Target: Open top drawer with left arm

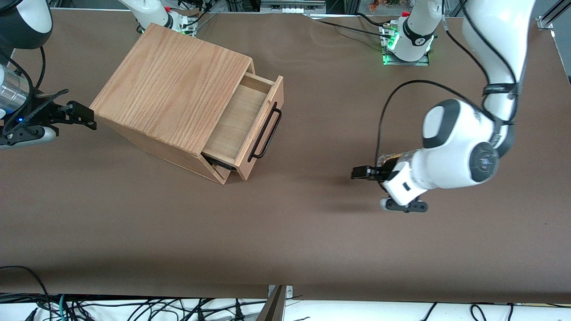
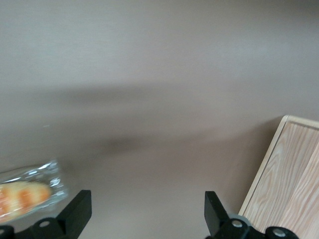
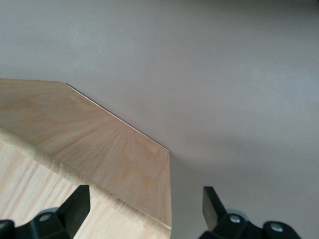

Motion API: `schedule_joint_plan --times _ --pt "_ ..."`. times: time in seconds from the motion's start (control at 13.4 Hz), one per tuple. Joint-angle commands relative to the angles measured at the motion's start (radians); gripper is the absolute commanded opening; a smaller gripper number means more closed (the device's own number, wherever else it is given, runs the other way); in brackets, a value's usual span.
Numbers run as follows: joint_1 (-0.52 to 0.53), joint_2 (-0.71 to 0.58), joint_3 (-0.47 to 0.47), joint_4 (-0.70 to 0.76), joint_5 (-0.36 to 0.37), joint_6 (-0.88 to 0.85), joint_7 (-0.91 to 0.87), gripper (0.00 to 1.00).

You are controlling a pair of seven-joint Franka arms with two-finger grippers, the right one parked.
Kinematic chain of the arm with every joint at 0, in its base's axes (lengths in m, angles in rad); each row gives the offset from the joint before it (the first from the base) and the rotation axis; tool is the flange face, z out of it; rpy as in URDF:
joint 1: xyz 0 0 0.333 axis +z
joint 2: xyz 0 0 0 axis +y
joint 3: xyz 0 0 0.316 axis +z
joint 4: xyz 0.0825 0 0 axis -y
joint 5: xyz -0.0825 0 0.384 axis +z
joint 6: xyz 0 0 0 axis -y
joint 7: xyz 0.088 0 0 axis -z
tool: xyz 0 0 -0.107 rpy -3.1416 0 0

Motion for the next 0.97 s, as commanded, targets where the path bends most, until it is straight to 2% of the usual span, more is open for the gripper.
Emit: schedule_joint_plan --times 0.0,0.3,0.45,0.67,0.9 --pt "0.075 -0.060 -0.009 -0.008 0.034 -0.088 0.087 1.00" --pt "0.131 -0.141 -0.006 -0.035 0.152 -0.136 0.185 1.00" --pt "0.115 -0.225 0.059 -0.121 0.198 -0.129 0.263 1.00" --pt "0.034 -0.359 0.212 -0.227 0.202 -0.116 0.305 1.00" --pt "0.019 -0.483 0.239 -0.304 0.310 -0.119 0.305 1.00"
